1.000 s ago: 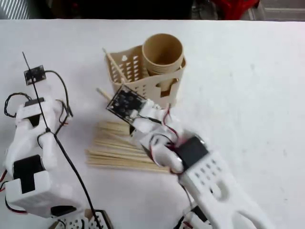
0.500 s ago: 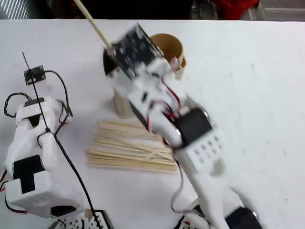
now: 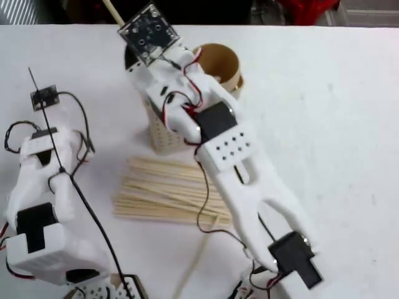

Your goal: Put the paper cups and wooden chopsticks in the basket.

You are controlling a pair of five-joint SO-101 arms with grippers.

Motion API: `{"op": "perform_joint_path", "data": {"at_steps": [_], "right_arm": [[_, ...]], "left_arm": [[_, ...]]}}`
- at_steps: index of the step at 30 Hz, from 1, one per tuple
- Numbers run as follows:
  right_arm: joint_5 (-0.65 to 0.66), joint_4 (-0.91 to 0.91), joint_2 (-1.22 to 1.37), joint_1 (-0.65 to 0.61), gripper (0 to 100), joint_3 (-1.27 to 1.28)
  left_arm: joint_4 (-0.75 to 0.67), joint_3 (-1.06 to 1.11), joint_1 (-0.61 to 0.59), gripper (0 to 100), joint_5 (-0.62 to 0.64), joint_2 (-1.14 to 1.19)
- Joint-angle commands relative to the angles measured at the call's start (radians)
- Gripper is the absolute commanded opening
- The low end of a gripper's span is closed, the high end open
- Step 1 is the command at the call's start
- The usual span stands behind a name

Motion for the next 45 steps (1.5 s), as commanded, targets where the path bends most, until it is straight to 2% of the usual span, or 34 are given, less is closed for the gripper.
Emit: {"op": "perform_joint_path", "data": {"at_steps": [1, 7, 13, 20, 26, 29, 36, 42, 45], "right_arm": [[-0.006, 0.002, -0.001, 0.044, 2.9, -0.054], [-0.006, 0.105, -0.001, 0.059, 20.1, -0.057], [-0.006, 0.254, -0.076, 0.059, 20.4, -0.052], [0.012, 0.716, -0.292, 0.062, 20.7, -0.054], [0.339, 1.122, -0.375, 0.054, 20.7, -0.041], [0.477, 1.107, -0.41, 0.09, 20.7, 0.106], [0.818, 1.047, -0.544, 0.031, 20.5, 0.595], [1.304, 1.009, -0.708, 0.035, 20.8, 0.928], [1.419, 0.977, -0.779, 0.027, 20.9, 1.063]], "left_arm": [[-0.018, -0.012, 0.013, 17, 0.008, -0.002], [-0.018, -0.014, 0.013, 17, 0.008, -0.002], [-0.018, -0.012, 0.013, 17, 0.008, -0.002], [-0.018, -0.011, 0.013, 17, 0.008, -0.002], [-0.018, -0.011, 0.013, 17, 0.008, -0.002], [-0.018, -0.011, 0.013, 17, 0.008, -0.002], [-0.018, -0.012, 0.013, 17, 0.008, -0.002], [-0.018, -0.012, 0.013, 17, 0.008, -0.002], [-0.018, -0.012, 0.013, 17, 0.008, -0.002]]}}
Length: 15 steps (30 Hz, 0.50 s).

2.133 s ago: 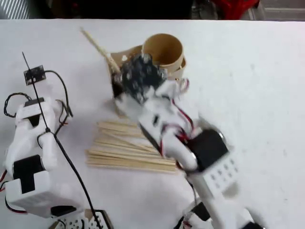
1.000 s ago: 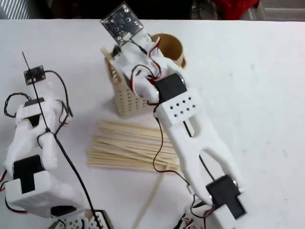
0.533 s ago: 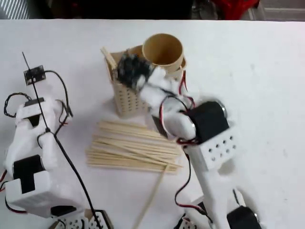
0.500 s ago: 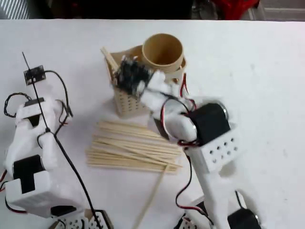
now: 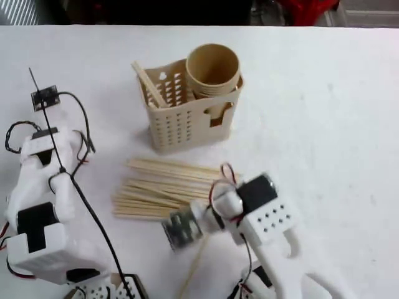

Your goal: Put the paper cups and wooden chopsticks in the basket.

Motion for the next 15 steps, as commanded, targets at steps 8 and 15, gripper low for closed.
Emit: {"op": "perform_joint_path", "data": {"at_steps": [8, 15], "right_arm": [[0.144, -0.378, -0.171, -0.042, 26.5, 0.374], [-0.009, -0.518, -0.17, -0.154, 26.9, 0.43]], "left_arm": [[-0.018, -0.012, 0.013, 17, 0.008, -0.002], [-0.018, -0.011, 0.028, 17, 0.008, -0.002]]}}
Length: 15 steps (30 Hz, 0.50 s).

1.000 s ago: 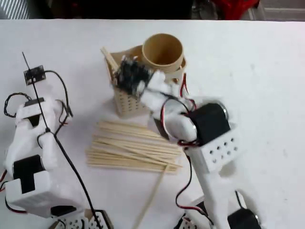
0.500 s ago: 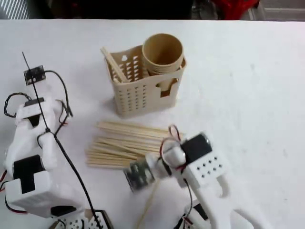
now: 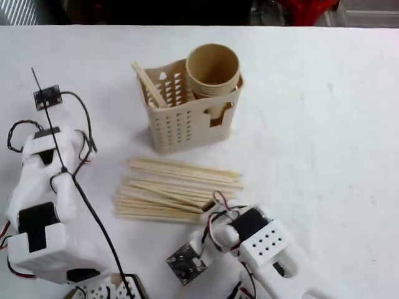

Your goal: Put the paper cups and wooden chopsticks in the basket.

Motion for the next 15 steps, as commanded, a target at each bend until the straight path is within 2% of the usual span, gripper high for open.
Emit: {"op": "perform_joint_path", "data": {"at_steps": [1, 7, 15], "right_arm": [[-0.08, -0.036, -0.019, -0.058, 26.9, 0.005], [-0.101, -0.102, -0.019, -0.088, 21.1, 0.098], [-0.107, -0.105, -0.019, -0.088, 20.0, 0.135]], "left_arm": [[-0.018, -0.011, 0.015, 17, 0.008, -0.002], [-0.018, -0.011, 0.015, 17, 0.008, -0.002], [-0.018, -0.011, 0.015, 17, 0.008, -0.002]]}}
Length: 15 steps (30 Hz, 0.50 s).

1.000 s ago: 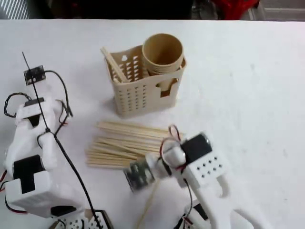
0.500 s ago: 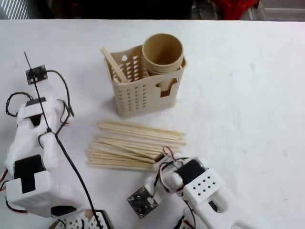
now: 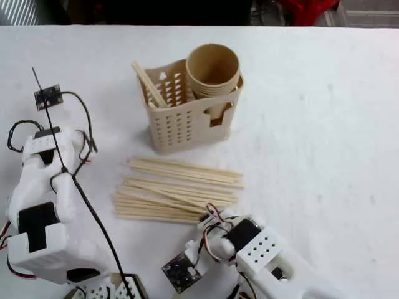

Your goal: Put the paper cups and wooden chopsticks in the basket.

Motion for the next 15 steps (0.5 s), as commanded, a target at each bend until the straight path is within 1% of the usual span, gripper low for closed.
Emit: {"op": "perform_joint_path", "data": {"at_steps": [1, 4, 7, 10, 13, 15], "right_arm": [[-0.008, -0.002, -0.016, -0.007, 18.2, 0.006], [-0.043, -0.007, -0.016, -0.007, 10.1, 0.006], [-0.147, -0.008, -0.016, -0.005, 1.9, 0.003], [-0.207, -0.008, -0.022, -0.002, 2.0, 0.002], [-0.235, -0.008, -0.025, 0.005, 1.6, 0.0], [-0.241, -0.01, -0.025, 0.035, 1.7, -0.023]], "left_arm": [[-0.018, -0.011, 0.013, 17, 0.008, -0.002], [-0.018, -0.011, 0.013, 17, 0.008, -0.002], [-0.018, -0.011, 0.013, 17, 0.008, -0.002], [-0.018, -0.011, 0.012, 17, 0.008, -0.002], [-0.018, -0.011, 0.01, 17, 0.008, -0.002], [-0.018, -0.011, 0.01, 17, 0.008, -0.002]]}}
